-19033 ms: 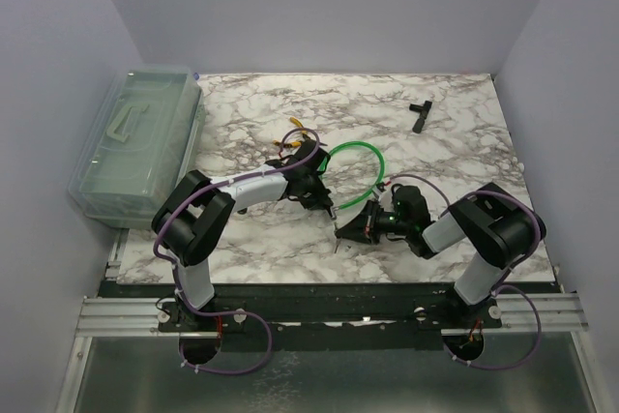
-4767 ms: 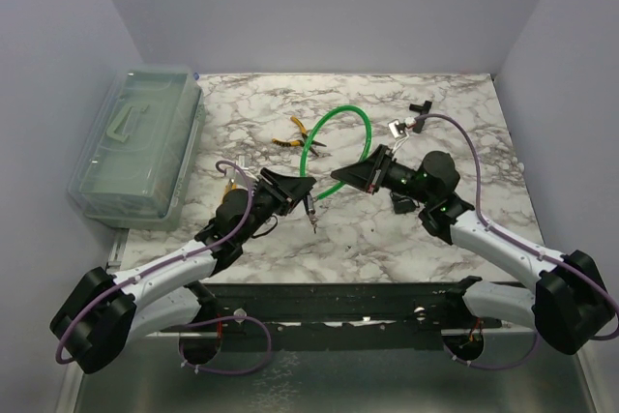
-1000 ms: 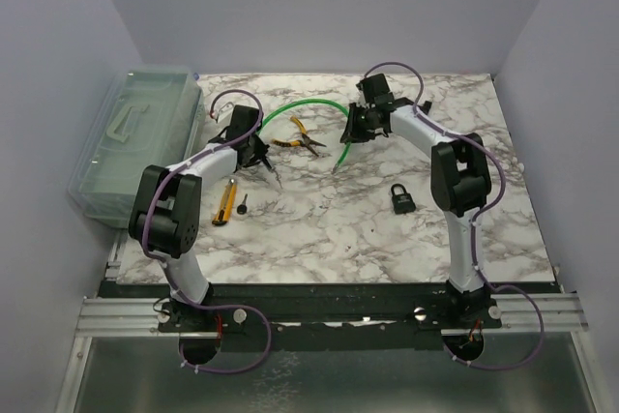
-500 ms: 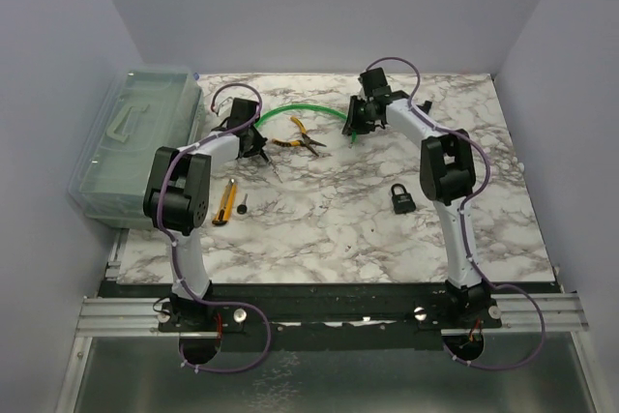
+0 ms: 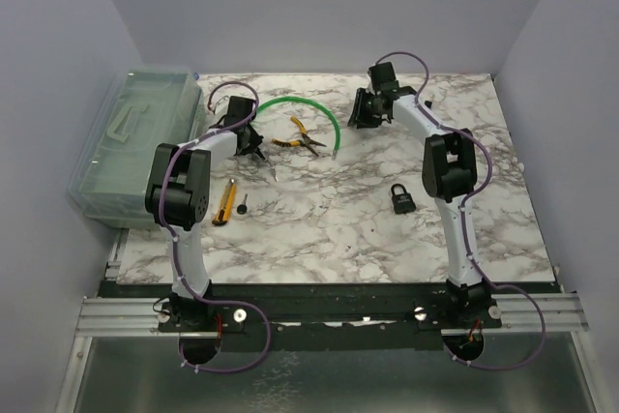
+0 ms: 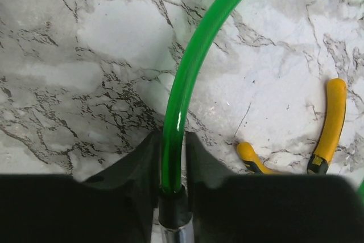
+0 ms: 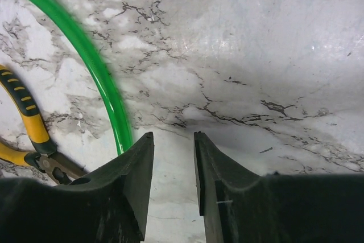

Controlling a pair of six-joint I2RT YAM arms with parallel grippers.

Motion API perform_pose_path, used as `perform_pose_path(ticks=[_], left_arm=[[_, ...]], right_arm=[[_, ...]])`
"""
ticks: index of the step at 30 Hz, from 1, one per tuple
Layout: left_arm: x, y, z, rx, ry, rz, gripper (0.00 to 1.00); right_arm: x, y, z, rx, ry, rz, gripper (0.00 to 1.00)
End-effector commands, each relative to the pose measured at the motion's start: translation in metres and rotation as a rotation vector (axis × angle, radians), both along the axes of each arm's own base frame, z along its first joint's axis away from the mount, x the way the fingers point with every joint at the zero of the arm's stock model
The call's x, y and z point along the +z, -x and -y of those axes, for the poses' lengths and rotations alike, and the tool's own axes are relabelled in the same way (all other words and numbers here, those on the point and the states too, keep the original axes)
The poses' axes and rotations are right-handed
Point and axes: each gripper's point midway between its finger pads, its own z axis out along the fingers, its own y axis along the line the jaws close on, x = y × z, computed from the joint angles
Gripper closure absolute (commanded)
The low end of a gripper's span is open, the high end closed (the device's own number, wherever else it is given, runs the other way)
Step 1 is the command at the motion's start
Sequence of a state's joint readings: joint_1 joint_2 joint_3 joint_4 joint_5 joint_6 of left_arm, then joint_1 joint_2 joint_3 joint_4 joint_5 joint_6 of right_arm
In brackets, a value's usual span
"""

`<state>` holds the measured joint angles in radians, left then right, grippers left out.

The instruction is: Unlock with the key

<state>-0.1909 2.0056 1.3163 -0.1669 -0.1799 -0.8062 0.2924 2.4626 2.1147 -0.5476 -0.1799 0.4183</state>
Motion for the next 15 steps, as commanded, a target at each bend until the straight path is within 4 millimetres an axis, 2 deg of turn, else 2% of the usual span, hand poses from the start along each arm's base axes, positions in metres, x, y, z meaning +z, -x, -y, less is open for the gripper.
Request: perform_pose_path(ticks=[1,3,4,7,10,15], left_arm=[[0.005,-0.005,0.0,-0.021,0.002,0.007,0.59],[0.012,-0.004,0.0,-0.02,0.002,0.019,0.45],[0.015,-0.003,-0.001,-0.017,0.001,0.024,0.34],[0.027,0.0,-0.002,-0.023,0.0,0.044,0.18],[0.042,0.003,0.002,-0.038,0.019,0.071,0.1],[0.074,0.016,0.008,-0.07,0.032,0.113,0.08]], right_arm=[[0.005,0.007,-0.001,0.008,-0.017,-0.012,0.6],[0.012,0.012,-0.001,0.013,-0.026,-0.002,0.59],[0.017,0.013,-0.001,0.016,-0.033,0.011,0.58],[0.038,0.017,-0.003,0.02,-0.06,0.045,0.55],[0.06,0.023,-0.006,0.032,-0.091,0.075,0.53],[0.087,0.037,-0.006,0.043,-0.123,0.111,0.43]])
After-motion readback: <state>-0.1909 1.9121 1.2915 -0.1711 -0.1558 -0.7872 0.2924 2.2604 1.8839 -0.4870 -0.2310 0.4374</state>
